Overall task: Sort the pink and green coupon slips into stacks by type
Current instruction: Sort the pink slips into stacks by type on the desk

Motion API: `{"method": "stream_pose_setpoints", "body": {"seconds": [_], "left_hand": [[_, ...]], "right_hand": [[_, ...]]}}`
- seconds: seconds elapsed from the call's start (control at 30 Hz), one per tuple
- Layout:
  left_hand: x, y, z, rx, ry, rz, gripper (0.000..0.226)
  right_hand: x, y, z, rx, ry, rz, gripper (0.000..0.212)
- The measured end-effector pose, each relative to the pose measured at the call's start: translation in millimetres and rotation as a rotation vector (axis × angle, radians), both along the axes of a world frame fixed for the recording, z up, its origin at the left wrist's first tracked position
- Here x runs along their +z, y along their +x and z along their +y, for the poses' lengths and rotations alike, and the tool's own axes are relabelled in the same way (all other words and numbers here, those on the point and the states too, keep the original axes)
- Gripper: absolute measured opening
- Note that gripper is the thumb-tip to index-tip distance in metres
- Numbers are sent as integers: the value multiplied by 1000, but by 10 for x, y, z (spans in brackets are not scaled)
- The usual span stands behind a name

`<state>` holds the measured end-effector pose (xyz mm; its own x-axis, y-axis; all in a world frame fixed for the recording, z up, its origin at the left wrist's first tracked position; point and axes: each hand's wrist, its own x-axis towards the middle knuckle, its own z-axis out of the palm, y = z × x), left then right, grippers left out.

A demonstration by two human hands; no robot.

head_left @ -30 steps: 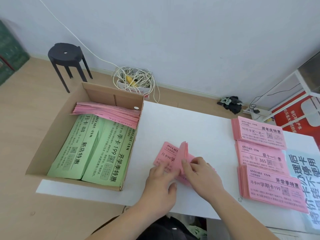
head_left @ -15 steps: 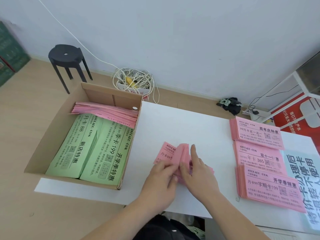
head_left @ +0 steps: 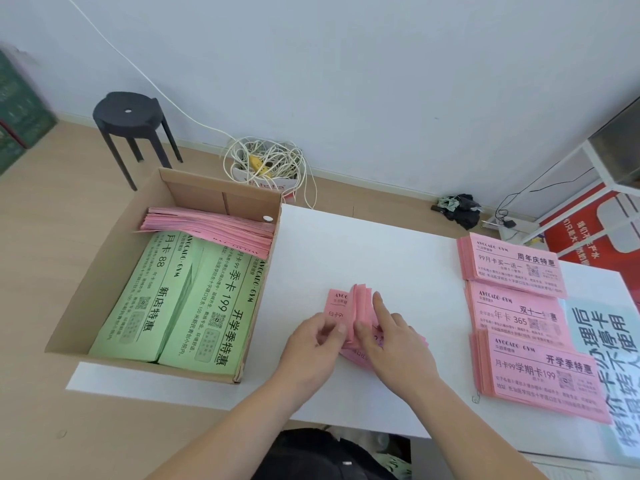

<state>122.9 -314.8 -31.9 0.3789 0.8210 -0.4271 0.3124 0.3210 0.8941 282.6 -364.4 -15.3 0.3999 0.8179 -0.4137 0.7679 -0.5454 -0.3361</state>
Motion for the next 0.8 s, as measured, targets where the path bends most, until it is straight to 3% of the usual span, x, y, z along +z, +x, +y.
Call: {"method": "stream_pose_setpoints", "body": {"seconds": [0.07,0.2,0.27,0.4,0.47,0.6,0.8], "left_hand": [[48,3,-86,-50,56,7,8],[11,-10,-266,-295,568,150,21],[38,-37,-280,-229,637,135,23],[-24,-122,-59,37,600,219,38],[-49,-129,92,-44,495,339,48],[-106,-18,292,-236,370,524,65],[-140,131,362,-267,405,714,48]], "right_hand": [[-6,5,-2,-10,7,7,65],[-17,12,-21,-16,19,7,58],[6,-23,-43,-3,33,29,56],[54,-61,-71,46,-2,4,53],[28,-53,-83,119,-62,-90,38],[50,82,-61,135,-76,-64,51],[12,353,-92,180,-123,-211,72]]}}
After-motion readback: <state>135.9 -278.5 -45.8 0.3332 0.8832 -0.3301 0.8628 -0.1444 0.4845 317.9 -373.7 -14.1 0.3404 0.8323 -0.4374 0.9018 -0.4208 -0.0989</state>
